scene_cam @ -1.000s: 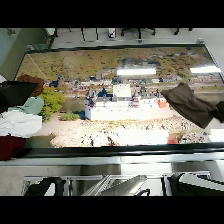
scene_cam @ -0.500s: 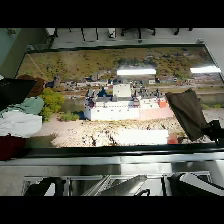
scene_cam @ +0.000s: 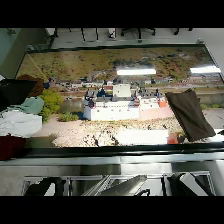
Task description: Fold the shirts.
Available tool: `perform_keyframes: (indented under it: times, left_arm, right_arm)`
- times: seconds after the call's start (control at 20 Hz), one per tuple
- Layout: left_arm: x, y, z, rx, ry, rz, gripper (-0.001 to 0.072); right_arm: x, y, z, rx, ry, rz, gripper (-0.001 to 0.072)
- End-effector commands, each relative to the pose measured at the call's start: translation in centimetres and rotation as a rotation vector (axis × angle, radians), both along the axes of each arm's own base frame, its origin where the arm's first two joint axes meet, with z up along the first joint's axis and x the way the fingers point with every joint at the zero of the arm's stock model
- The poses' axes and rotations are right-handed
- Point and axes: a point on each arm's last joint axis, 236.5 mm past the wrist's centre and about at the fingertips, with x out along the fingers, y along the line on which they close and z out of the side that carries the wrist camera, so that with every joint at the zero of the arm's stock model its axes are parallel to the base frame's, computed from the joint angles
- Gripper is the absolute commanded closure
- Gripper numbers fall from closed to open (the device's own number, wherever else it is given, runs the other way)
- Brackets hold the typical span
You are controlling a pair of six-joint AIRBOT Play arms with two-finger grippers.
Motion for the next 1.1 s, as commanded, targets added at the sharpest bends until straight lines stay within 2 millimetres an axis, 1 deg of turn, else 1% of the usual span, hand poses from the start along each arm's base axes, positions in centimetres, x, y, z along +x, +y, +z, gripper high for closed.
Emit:
perform_keyframes:
  times: [0.0, 0.05, 0.1, 0.15, 0.2, 0.25, 0.3, 0.35, 0.4, 0.45, 0.5, 0.55, 0.6, 0.65, 0.75, 0.9, 1.05]
  left_arm:
    - [0.0, 0.0, 0.0, 0.000, -0.001, 0.001, 0.0693]
    - [0.0, 0.0, 0.0, 0.001, -0.001, 0.001, 0.0694]
    - [0.2, 0.0, -0.2, 0.000, 0.006, 0.001, 0.0693]
    - [0.5, 0.0, -0.5, 0.006, 0.012, -0.004, 0.0693]
    - [0.7, 0.0, -0.9, 0.026, 0.013, -0.018, 0.0693]
    - [1.0, -0.1, -1.4, 0.026, 0.026, -0.024, 0.0693]
    - [1.3, -0.6, -2.4, 0.021, 0.046, -0.035, 0.0693]
    - [1.3, -1.3, -3.8, 0.015, 0.072, -0.054, 0.0693]
    - [1.0, -2.5, -5.8, 0.006, 0.104, -0.081, 0.0694]
    - [0.6, -3.9, -7.9, -0.007, 0.126, -0.109, 0.0694]
    - [0.1, -5.3, -9.9, -0.017, 0.139, -0.137, 0.0694]
    - [-0.5, -6.5, -11.7, -0.026, 0.152, -0.159, 0.0694]
    - [-1.1, -7.6, -13.3, -0.034, 0.173, -0.179, 0.0694]
    - [-1.7, -8.3, -14.6, -0.044, 0.206, -0.190, 0.0694]
    - [-2.5, -9.1, -16.0, -0.038, 0.239, -0.219, 0.0694]
    - [-2.6, -9.4, -16.3, -0.038, 0.238, -0.226, 0.0694]
    - [-2.7, -9.4, -16.3, -0.038, 0.239, -0.227, 0.0693]
  right_arm:
    - [1.9, -1.5, 8.5, -0.164, -0.148, -0.038, 0.0278]
    - [5.2, -0.2, 11.8, -0.186, -0.305, 0.023, 0.0412]
    - [8.2, 2.1, 15.0, -0.198, -0.451, 0.122, 0.0646]
    - [10.1, 4.6, 17.3, -0.196, -0.554, 0.191, 0.0647]
    - [11.4, 7.7, 18.9, -0.196, -0.611, 0.273, 0.0684]
    - [12.1, 10.9, 19.9, -0.205, -0.638, 0.372, 0.0683]
    - [12.6, 15.0, 20.6, -0.192, -0.667, 0.485, 0.0683]
    - [12.6, 19.1, 20.8, -0.172, -0.692, 0.594, 0.0683]
    - [12.3, 23.3, 20.5, -0.137, -0.713, 0.690, 0.0683]
    - [11.7, 26.7, 19.6, -0.115, -0.719, 0.769, 0.0683]
    - [11.0, 29.7, 18.2, -0.095, -0.716, 0.834, 0.0683]
    - [10.4, 31.8, 16.7, -0.093, -0.703, 0.881, 0.0683]
    - [9.9, 33.1, 15.4, -0.103, -0.678, 0.913, 0.0683]
    - [9.5, 33.9, 14.5, -0.119, -0.652, 0.948, 0.0682]
    - [9.3, 35.4, 14.1, -0.116, -0.644, 1.000, 0.0682]
    - [8.4, 36.6, 13.8, -0.065, -0.631, 1.025, 0.0683]
    - [8.4, 36.6, 13.8, -0.064, -0.631, 1.025, 0.0682]
